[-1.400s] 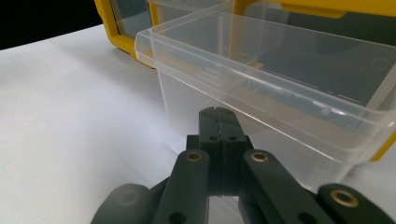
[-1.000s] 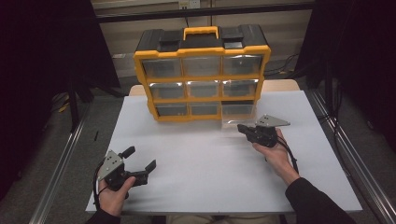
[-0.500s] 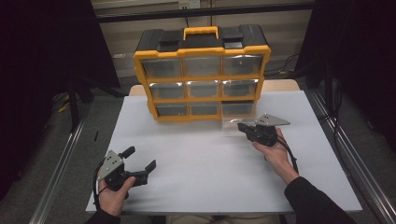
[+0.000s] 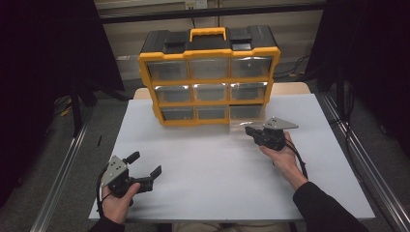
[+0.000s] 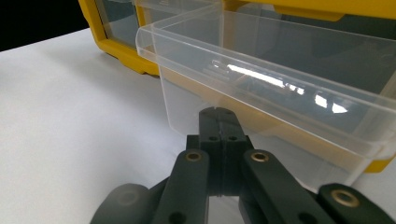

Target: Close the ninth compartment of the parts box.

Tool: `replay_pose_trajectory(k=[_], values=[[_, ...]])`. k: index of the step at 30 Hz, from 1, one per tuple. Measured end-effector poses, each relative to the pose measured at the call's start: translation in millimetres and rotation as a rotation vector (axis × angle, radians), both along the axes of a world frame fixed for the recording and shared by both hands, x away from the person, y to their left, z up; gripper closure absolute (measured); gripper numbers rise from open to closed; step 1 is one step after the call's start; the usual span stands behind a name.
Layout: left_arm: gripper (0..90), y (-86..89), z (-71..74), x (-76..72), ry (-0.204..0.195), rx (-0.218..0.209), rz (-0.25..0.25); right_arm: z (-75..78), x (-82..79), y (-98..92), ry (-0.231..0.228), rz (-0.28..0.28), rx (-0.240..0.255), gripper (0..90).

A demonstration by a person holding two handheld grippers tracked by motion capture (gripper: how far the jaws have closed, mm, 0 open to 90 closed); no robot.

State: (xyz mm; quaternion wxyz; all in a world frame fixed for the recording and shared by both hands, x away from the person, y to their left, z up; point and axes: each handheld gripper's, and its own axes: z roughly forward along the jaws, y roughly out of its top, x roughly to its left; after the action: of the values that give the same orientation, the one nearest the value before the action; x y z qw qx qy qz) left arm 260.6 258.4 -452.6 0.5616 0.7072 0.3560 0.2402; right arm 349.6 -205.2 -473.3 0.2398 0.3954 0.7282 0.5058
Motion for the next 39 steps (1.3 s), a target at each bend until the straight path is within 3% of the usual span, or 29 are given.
replay_pose_trajectory(k=[39], values=[[3.1, 0.0, 0.5, -0.3, -0.004, 0.0, -0.003, -3.7, 10.5, 0.7, -0.03, -0.043, 0.005, 90.0]])
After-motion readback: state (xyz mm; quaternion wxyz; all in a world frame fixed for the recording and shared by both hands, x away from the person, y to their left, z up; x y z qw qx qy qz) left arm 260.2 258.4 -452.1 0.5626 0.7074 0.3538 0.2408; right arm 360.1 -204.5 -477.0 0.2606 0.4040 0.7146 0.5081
